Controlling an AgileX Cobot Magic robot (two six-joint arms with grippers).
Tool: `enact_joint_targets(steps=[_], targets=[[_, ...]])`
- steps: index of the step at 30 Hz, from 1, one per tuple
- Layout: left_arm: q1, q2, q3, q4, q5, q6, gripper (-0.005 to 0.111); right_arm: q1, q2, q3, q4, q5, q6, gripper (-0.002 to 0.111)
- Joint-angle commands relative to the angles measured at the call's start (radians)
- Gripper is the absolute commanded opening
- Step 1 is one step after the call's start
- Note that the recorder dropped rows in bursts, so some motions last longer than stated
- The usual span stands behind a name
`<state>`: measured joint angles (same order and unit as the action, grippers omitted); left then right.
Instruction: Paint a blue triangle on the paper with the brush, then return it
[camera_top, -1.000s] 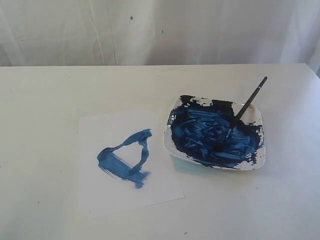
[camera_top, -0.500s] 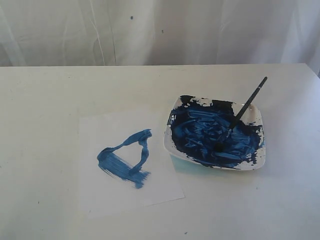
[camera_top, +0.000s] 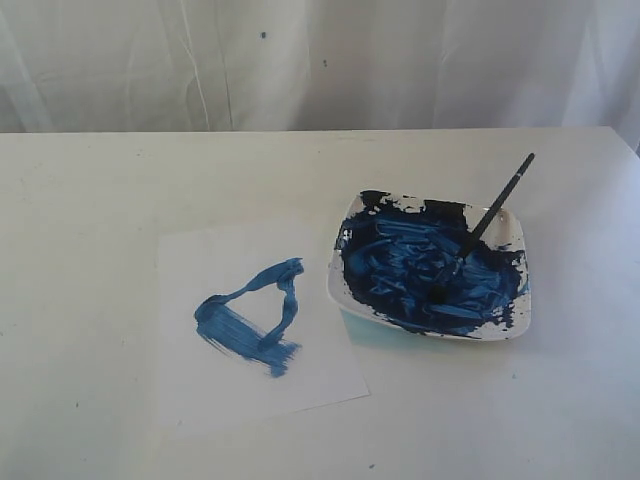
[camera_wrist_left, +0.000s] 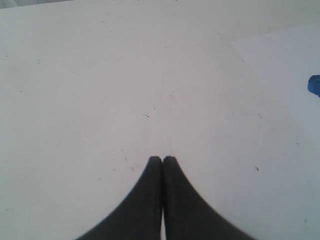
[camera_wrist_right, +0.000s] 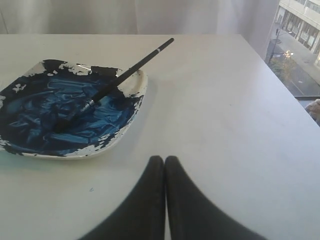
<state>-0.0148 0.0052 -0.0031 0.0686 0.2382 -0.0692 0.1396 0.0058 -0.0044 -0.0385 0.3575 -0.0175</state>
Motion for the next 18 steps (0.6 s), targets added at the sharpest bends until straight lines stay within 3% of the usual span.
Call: enact_joint_targets(steps=[1,9,13,18], targets=[[0.002,-0.005,0.003,-0.008,0.007,-0.001,0.000,0.001,-0.006,0.004,0.001,-0.006,-0.006,0.000],[0.002,-0.005,0.003,-0.008,0.007,-0.001,0.000,-0.004,-0.006,0.004,0.001,-0.006,-0.006,0.000],[0.002,-0.005,0.003,-0.008,0.007,-0.001,0.000,-0.070,-0.006,0.004,0.001,-0.006,-0.006,0.000],[0.002,-0.005,0.003,-0.008,0.007,-0.001,0.000,-0.082,-0.006,0.004,0.001,-0.006,-0.006,0.000]])
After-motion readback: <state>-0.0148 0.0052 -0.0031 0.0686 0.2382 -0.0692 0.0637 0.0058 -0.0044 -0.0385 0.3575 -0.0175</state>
